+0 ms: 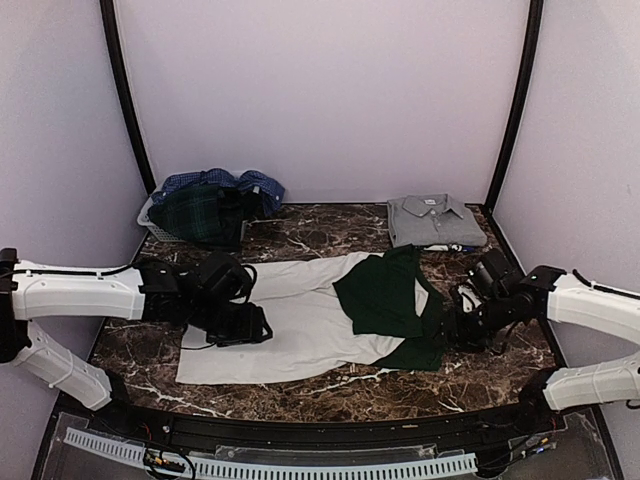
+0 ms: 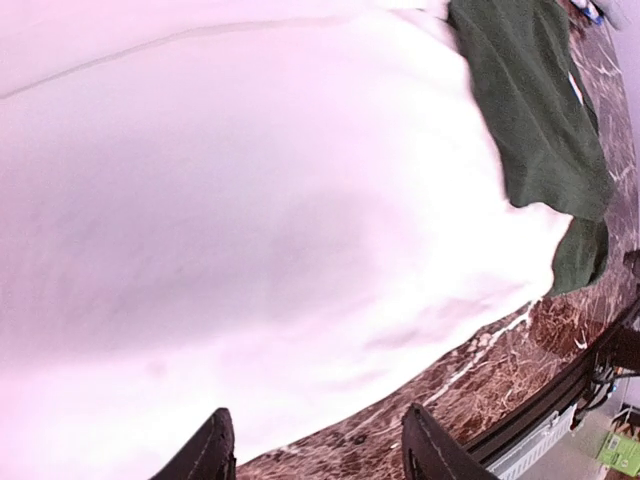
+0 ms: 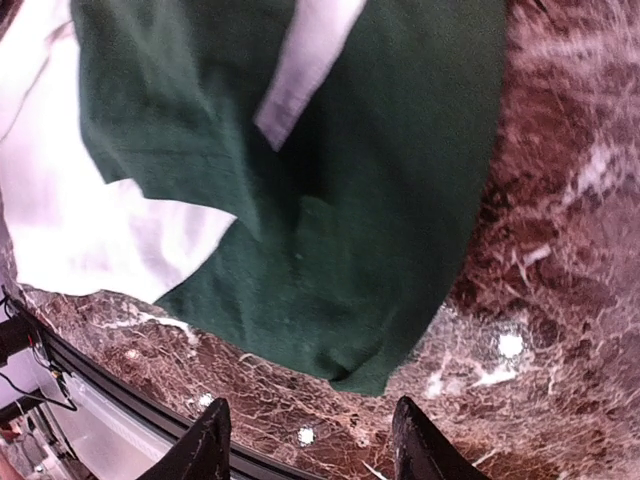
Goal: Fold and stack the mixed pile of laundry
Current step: Pick up the 1/3-folded T-shirt from the center of the board.
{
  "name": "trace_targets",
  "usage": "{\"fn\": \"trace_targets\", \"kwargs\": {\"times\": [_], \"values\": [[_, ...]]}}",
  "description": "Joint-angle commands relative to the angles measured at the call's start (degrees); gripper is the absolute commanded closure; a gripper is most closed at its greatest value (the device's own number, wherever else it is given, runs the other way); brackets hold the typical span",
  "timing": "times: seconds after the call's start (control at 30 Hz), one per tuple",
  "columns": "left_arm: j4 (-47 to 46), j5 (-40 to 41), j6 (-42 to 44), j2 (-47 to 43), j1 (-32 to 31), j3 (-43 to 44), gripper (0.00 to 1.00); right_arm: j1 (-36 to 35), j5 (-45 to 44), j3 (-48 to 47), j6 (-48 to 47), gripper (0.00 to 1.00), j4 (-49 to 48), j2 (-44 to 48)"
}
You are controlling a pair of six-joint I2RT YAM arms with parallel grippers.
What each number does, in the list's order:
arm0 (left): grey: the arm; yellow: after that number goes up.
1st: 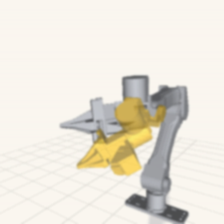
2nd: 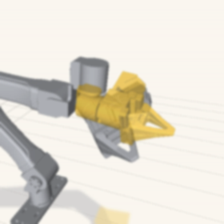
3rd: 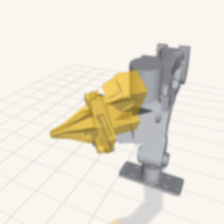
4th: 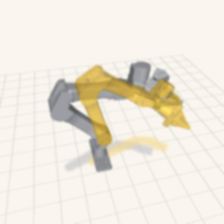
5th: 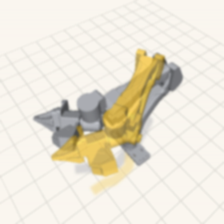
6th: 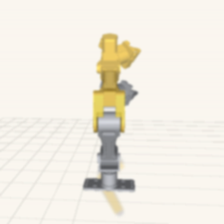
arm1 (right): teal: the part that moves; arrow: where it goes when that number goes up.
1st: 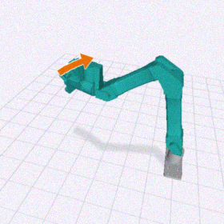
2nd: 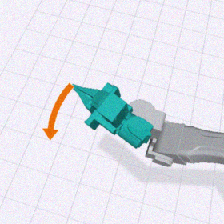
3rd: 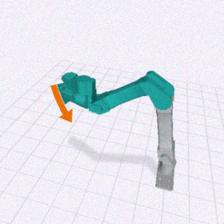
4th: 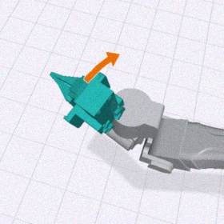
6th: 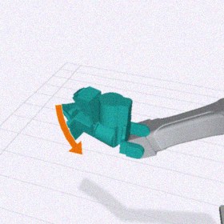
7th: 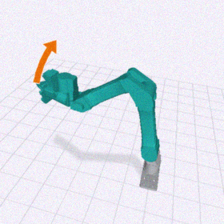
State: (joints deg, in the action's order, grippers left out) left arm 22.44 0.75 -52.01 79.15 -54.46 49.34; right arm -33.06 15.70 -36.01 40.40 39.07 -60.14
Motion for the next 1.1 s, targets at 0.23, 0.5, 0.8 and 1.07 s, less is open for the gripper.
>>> {"fn": "trace_targets", "kwargs": {"times": [0.23,0.5,0.8,1.07], "values": [[14.4,3.3,-14.4,-16.0,6.0,-9.3,0.33,-3.9,-7.0,0.0,6.8,0.54,0.3,-7.0],[21.7,3.3,-23.8,-19.9,6.3,-12.0,0.28,-4.0,-5.9,-2.2,5.2,0.74,0.0,-11.6],[24.8,3.0,-27.1,-24.2,8.6,-14.6,0.28,-3.9,-4.9,-2.3,5.5,0.78,1.1,-12.4],[26.7,2.8,-28.0,-21.1,8.9,-13.8,0.24,-3.9,-5.5,-4.7,3.5,0.79,2.7,-16.4]]}}
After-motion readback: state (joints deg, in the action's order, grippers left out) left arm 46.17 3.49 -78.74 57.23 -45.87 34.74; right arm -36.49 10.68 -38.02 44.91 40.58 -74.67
